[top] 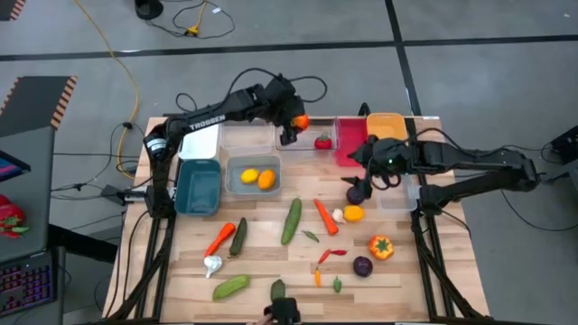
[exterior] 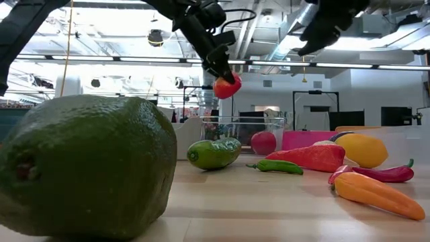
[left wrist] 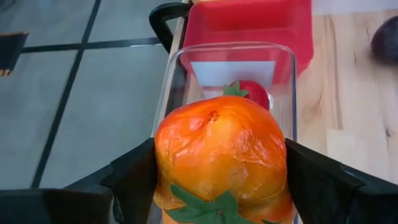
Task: Sort produce into baskets
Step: Put the left orange tomato into the top right transparent bin, then put the orange tomato into the top right transparent bin
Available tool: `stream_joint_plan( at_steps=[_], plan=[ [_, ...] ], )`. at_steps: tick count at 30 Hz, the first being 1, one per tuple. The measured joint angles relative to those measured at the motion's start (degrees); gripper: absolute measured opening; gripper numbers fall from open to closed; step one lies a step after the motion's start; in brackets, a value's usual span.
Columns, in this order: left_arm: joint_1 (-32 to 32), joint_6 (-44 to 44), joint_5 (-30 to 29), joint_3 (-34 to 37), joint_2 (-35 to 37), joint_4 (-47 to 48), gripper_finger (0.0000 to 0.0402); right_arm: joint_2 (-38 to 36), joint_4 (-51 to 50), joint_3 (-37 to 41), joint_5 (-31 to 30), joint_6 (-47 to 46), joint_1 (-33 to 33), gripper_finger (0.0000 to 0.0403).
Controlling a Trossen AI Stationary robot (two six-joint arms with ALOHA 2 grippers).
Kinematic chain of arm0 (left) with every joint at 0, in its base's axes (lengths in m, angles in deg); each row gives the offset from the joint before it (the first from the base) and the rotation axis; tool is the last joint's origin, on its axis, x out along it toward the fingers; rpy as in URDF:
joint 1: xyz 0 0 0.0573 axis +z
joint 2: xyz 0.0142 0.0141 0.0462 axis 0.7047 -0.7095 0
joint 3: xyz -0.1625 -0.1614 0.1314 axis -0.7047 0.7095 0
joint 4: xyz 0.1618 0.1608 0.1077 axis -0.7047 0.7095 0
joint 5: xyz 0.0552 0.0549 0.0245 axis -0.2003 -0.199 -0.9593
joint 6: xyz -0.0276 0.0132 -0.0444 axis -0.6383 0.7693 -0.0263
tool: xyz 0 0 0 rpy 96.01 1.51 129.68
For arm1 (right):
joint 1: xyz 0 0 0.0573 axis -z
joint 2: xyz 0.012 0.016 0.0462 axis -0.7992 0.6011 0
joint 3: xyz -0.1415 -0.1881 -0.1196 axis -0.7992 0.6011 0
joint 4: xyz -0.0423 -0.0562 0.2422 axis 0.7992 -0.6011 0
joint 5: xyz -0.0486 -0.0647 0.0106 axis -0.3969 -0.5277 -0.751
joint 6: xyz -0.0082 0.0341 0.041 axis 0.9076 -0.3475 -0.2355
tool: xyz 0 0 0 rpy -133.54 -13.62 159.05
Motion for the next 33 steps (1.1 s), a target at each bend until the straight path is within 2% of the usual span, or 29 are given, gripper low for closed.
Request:
stream_joint_plan(
  at_steps=[8, 12, 17, 23, 33],
  plan=[
    [-0.17, 0.37, -1.43, 0.02, 0.00, 0.00, 0.0346, 0.02, -9.56, 0.00, 0.02, -9.36, -4.83, 0.0390],
    [-0.19, 0.37, -1.50, 0.02, 0.00, 0.00, 0.0362, 0.15, -13.45, 0.00, 1.62, -13.89, -7.96, 0.0390],
    [-0.22, 0.41, -4.02, 0.02, 0.00, 0.00, 0.0366, 0.38, -15.63, 0.00, 4.53, -19.03, -12.42, 0.0390],
    [-0.17, 0.37, -4.20, 0.04, 0.00, 0.02, 0.0366, 1.41, -18.21, 0.00, 8.68, -23.39, -18.77, 0.0390],
    [-0.19, -1.14, -4.17, 0.04, 0.00, 0.39, 0.0367, 7.82, -24.50, 0.00, 9.01, -29.40, -30.06, 0.0390]
  ],
)
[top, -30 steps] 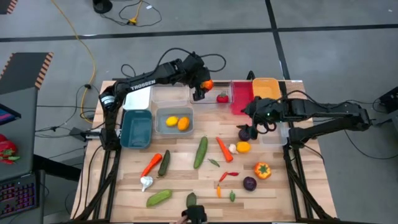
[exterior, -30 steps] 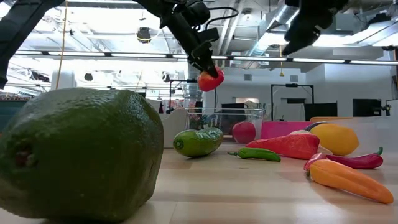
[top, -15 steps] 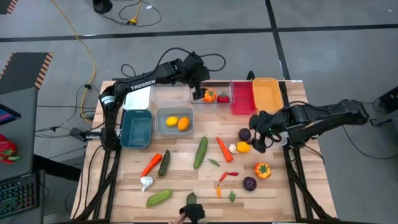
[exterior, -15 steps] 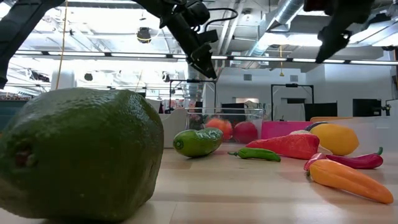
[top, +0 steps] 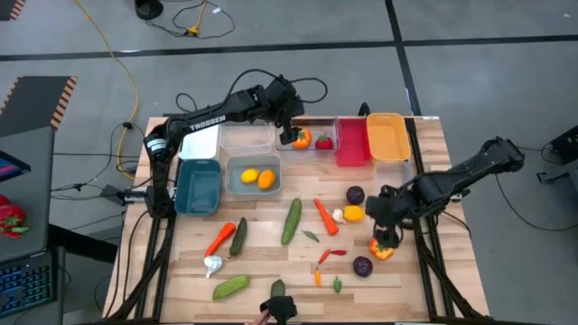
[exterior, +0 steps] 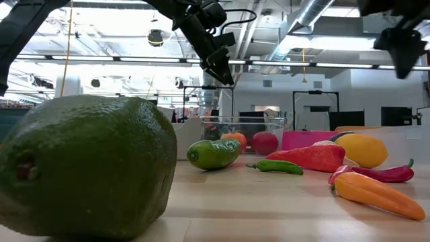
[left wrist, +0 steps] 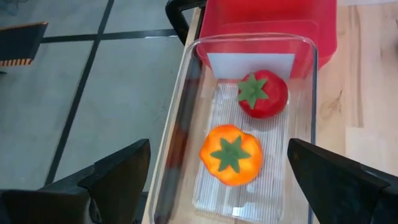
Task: Sort produce into baskets
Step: Put the orange tomato into the top right transparent bin
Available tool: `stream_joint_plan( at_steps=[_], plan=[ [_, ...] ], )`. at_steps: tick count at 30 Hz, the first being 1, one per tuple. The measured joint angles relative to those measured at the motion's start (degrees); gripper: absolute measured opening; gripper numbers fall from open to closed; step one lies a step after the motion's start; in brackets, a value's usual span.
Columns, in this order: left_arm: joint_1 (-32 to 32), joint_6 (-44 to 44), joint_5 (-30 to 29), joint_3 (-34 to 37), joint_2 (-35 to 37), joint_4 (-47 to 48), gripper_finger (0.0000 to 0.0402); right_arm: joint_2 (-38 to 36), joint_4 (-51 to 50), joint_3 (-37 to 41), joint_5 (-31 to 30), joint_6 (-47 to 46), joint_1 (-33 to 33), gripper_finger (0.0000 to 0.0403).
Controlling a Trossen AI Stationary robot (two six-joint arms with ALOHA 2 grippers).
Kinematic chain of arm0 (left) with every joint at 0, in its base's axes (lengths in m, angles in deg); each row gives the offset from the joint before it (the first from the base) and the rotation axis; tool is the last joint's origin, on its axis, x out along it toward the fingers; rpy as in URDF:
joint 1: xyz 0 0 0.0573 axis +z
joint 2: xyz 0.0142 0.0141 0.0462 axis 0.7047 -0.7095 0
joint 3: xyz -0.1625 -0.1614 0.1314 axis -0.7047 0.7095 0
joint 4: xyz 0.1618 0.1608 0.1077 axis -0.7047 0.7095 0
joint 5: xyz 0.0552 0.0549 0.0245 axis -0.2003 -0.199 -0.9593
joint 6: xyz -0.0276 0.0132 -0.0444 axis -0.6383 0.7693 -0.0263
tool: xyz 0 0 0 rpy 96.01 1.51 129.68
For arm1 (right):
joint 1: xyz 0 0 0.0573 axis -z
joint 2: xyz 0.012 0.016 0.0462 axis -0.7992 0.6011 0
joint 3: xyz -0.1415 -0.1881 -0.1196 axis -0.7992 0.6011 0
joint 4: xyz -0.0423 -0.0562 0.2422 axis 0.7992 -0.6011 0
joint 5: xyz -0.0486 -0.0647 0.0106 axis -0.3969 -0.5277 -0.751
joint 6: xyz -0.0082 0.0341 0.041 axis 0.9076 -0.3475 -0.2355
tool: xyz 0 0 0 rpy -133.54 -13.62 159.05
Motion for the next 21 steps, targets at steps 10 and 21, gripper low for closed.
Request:
stream_joint_plan(
  at_steps=[10, 21],
  plan=[
    [-0.02, -0.13, 0.04, 0.00, 0.00, 0.19, 0.0367, 6.98, -1.68, 0.00, 0.11, 0.53, -5.01, 0.0390],
    [-0.02, -0.13, 0.03, 0.00, 0.00, 0.11, 0.0367, 10.81, -1.84, 0.00, 5.87, -1.11, -4.94, 0.0390]
  ],
)
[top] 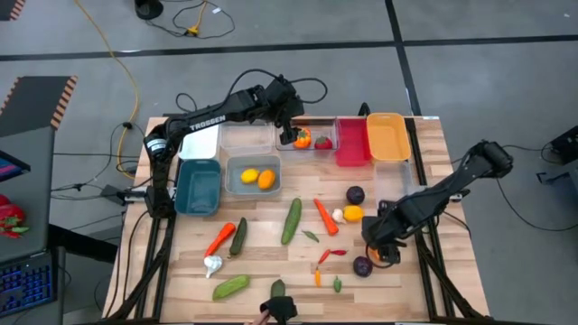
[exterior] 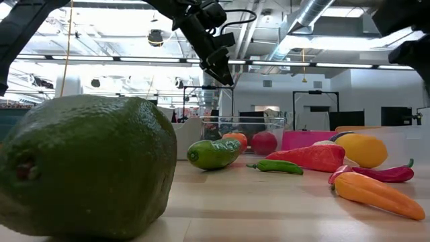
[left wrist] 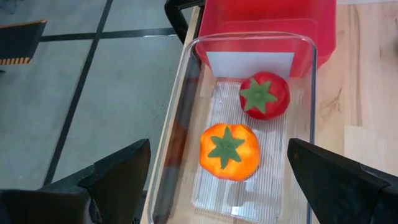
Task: Sort produce into baskets
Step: Put the orange tomato into the top right transparent bin
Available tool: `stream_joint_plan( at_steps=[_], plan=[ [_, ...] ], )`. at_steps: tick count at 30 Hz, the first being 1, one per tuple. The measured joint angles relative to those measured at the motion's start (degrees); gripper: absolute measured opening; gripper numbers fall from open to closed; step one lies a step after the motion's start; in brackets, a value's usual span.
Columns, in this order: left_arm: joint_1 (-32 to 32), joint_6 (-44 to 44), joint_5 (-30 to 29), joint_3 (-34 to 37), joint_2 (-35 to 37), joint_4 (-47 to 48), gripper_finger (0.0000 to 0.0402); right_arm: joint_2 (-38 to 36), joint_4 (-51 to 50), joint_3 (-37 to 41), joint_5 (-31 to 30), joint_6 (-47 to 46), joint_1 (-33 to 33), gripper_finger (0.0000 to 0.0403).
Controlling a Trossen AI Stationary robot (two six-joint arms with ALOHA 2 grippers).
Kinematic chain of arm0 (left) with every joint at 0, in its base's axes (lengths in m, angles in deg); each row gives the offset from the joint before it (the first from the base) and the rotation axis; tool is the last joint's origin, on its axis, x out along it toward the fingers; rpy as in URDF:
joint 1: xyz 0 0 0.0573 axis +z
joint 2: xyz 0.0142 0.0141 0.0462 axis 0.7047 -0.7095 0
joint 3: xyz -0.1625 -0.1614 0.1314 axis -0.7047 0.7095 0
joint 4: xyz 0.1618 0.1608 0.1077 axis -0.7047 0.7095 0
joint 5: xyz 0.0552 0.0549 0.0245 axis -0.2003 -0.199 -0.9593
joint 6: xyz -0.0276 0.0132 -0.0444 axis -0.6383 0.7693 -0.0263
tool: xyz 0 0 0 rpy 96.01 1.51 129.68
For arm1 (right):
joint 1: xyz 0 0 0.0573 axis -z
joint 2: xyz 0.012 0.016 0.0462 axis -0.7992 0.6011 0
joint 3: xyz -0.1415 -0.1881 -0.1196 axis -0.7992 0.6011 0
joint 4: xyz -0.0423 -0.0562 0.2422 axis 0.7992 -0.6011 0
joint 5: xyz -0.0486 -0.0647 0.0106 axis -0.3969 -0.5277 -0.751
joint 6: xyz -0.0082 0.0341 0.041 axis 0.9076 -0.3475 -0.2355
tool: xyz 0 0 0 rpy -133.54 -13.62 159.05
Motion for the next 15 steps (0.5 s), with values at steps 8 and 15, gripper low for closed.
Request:
stream_joint_plan(
  at_steps=[8, 15],
  plan=[
    [0.02, 0.00, 0.06, 0.00, 0.00, 0.00, 0.0367, 1.55, 1.15, 0.00, 0.19, -0.09, -0.02, 0.0390],
    [0.00, -0.96, 0.09, 0.00, 0.00, 0.92, 0.0367, 1.75, 2.69, 0.00, 0.19, -8.06, -0.59, 0.0390]
  ],
)
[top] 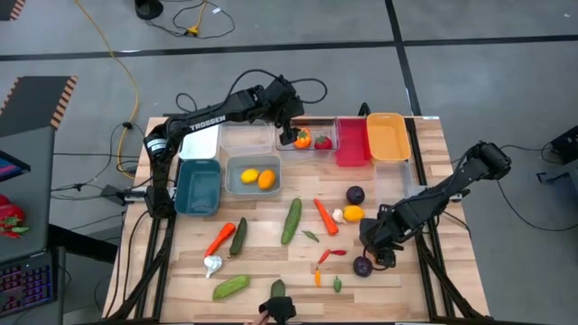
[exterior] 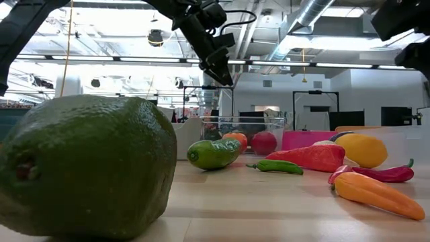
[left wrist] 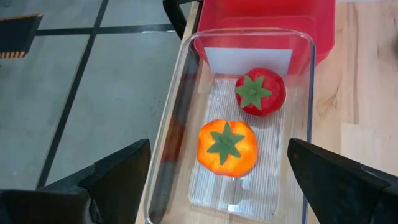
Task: Sort produce into baskets
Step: Put the orange tomato into the top right transparent bin
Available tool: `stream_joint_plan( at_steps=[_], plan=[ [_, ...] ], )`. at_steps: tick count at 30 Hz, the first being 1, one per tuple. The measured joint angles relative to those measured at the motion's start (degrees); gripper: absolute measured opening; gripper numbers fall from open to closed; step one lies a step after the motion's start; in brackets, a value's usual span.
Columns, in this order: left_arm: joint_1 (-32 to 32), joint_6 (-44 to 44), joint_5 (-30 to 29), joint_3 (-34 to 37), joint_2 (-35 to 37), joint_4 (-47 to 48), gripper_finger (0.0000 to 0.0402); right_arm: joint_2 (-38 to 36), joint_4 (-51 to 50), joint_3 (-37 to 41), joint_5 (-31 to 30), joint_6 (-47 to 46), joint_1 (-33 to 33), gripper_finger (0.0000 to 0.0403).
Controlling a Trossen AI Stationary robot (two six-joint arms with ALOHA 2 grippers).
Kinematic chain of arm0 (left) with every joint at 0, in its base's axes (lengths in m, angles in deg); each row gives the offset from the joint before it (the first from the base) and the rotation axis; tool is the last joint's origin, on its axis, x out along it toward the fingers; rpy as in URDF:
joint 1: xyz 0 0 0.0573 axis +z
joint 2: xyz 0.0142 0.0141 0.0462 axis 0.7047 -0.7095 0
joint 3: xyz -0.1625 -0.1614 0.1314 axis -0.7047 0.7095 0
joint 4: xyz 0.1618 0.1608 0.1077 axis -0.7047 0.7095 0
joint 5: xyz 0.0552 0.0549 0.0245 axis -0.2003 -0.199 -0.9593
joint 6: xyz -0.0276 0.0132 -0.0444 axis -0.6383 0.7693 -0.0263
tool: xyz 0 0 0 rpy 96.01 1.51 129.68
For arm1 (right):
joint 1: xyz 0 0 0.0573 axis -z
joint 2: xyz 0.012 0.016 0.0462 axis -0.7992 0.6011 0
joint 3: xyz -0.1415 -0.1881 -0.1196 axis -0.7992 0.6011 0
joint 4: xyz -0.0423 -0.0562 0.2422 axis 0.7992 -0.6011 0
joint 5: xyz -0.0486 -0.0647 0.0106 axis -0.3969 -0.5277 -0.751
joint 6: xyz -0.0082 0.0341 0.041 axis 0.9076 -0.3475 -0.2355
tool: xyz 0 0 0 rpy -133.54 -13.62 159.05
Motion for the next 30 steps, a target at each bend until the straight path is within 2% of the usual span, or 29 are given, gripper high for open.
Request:
stream_joint_plan(
  at_steps=[7, 16, 24, 30],
  plan=[
    [0.01, -0.05, -0.02, 0.00, 0.00, 0.15, 0.0367, 0.02, 0.08, 0.21, -0.04, -9.77, -0.30, 0.0390],
    [0.00, -0.35, -0.04, 0.00, -0.01, 0.89, 0.0367, 0.02, 2.05, 4.82, 1.14, -18.32, -1.09, 0.0390],
    [0.01, -0.35, -0.04, 0.00, -0.01, 0.90, 0.0367, 0.02, 9.87, 9.13, 1.36, -19.61, -1.07, 0.0390],
    [0.01, -0.35, -0.04, 0.00, -0.01, 0.92, 0.0367, 0.02, 10.75, 12.12, 1.36, -22.14, -1.05, 0.0386]
  ],
)
